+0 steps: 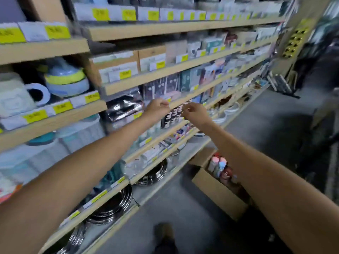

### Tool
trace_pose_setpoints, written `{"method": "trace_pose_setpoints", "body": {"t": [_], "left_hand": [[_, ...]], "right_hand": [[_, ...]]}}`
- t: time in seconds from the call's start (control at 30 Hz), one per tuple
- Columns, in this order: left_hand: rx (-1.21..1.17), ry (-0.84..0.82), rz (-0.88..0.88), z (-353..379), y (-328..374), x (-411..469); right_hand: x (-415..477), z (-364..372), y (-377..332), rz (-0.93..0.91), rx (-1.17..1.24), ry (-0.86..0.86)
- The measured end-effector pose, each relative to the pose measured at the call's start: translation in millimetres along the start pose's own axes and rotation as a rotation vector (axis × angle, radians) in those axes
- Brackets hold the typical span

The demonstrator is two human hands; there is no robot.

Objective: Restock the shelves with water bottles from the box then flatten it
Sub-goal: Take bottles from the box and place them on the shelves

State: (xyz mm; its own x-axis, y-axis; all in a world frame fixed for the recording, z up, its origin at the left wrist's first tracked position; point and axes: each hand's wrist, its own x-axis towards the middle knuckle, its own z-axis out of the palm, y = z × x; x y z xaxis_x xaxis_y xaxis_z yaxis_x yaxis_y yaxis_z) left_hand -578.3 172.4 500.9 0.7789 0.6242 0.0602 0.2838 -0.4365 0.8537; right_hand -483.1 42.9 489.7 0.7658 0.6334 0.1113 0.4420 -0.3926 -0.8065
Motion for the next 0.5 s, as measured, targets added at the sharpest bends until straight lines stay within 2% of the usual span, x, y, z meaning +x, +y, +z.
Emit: {"method": "trace_pose_setpoints", "body": {"t": [0.37, 0.5], "left_hand": [[0.053, -0.539, -0.015, 251.4, 2.2, 170.3], [0.046, -0.651, -0.032, 328.8, 4.1, 200.7]], "right_hand": [[106.0, -98.1, 213.4, 0.500, -0.047, 0.112], [120.3, -125.4, 274.6, 0.620, -0.062, 0.198]]}}
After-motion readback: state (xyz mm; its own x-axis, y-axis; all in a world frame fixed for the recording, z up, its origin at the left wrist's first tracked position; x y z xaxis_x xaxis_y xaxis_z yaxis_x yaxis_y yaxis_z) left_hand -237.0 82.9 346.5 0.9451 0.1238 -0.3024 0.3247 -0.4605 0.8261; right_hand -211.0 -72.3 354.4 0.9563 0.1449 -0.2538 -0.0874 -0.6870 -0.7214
